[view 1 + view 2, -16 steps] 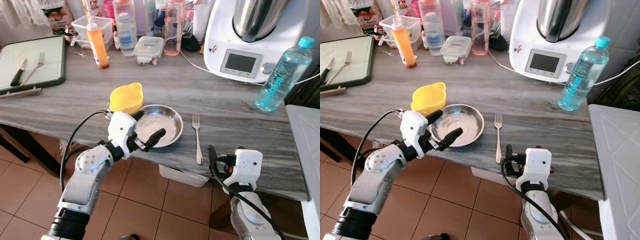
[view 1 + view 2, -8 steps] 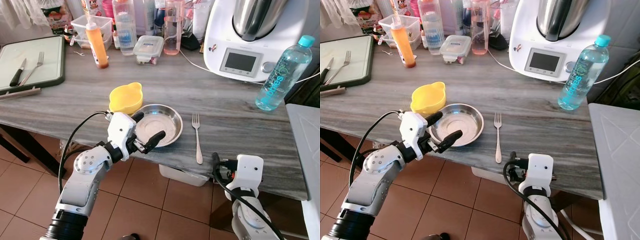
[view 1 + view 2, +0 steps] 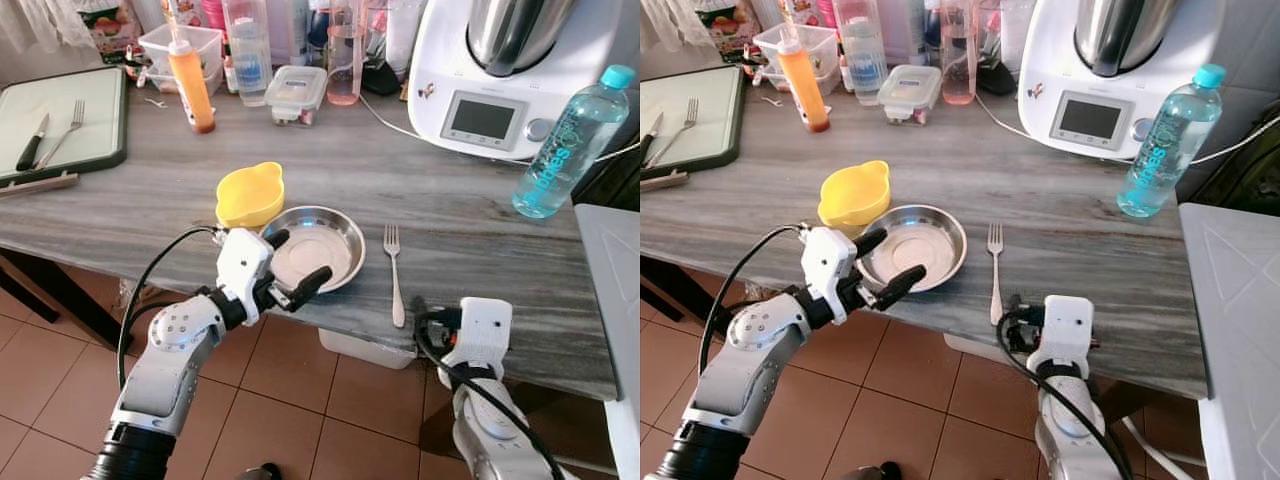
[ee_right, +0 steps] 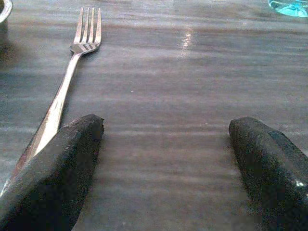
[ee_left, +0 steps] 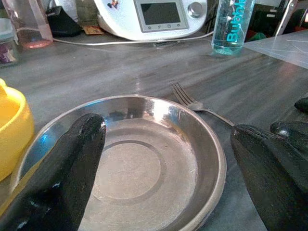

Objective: Setting the table

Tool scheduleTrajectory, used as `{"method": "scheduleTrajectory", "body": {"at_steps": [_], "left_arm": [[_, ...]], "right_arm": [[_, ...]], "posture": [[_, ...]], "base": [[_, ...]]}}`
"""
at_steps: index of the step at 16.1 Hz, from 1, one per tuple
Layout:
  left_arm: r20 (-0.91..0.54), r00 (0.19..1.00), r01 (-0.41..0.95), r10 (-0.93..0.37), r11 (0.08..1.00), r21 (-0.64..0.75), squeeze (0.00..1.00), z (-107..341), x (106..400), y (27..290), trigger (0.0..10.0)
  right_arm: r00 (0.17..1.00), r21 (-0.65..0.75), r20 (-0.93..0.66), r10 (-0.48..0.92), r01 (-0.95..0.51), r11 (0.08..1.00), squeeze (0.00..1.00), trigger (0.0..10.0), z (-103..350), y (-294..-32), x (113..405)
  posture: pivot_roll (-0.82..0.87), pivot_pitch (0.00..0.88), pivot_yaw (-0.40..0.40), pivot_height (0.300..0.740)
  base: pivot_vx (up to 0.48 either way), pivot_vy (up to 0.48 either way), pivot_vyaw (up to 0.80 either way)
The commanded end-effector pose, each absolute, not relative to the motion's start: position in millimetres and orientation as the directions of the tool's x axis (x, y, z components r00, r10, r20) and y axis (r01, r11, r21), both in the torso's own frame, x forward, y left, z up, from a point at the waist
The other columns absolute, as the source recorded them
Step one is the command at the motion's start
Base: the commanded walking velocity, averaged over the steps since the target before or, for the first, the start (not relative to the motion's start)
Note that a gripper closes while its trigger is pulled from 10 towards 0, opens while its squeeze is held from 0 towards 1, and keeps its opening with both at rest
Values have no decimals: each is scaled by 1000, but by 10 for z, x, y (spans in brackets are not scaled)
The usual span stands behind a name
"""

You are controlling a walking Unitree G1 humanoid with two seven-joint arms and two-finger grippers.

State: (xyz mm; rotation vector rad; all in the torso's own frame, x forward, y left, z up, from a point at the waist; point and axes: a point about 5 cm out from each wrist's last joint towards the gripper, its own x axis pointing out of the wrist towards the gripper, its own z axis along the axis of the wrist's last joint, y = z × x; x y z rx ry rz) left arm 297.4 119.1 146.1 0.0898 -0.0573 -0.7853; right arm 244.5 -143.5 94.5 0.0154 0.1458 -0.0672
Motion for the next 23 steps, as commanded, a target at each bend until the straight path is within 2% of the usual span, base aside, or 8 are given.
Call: {"method": "scheduleTrajectory", "body": {"at_steps": [1,12,16,19,23], "left_arm": [[26,696,711,-717,694,115,0,1504,2949,1175,10000],[18,692,716,-722,689,109,0,1493,2946,1154,10000],[17,691,717,-722,689,107,0,1489,2940,1149,10000],[16,690,718,-723,688,106,0,1483,2933,1146,10000],[15,688,720,-726,685,106,0,1483,2931,1140,10000]], "right_arm": [[982,13,-182,-44,47,999,1000,10000,890,-1391,2432],[974,23,-227,22,-17,1000,980,10000,841,-1285,2364],[973,20,-227,37,-34,999,941,10000,839,-1260,2353],[973,23,-218,70,-67,997,871,10000,857,-1209,2355],[968,28,-221,118,-115,993,863,10000,865,-1134,2344]], "posture": [[129,172,19,740],[124,175,22,740],[125,175,22,740],[124,177,22,740],[123,180,22,740]], "base": [[0,0,0],[0,0,0],[0,0,0],[0,0,0],[0,0,0]]}}
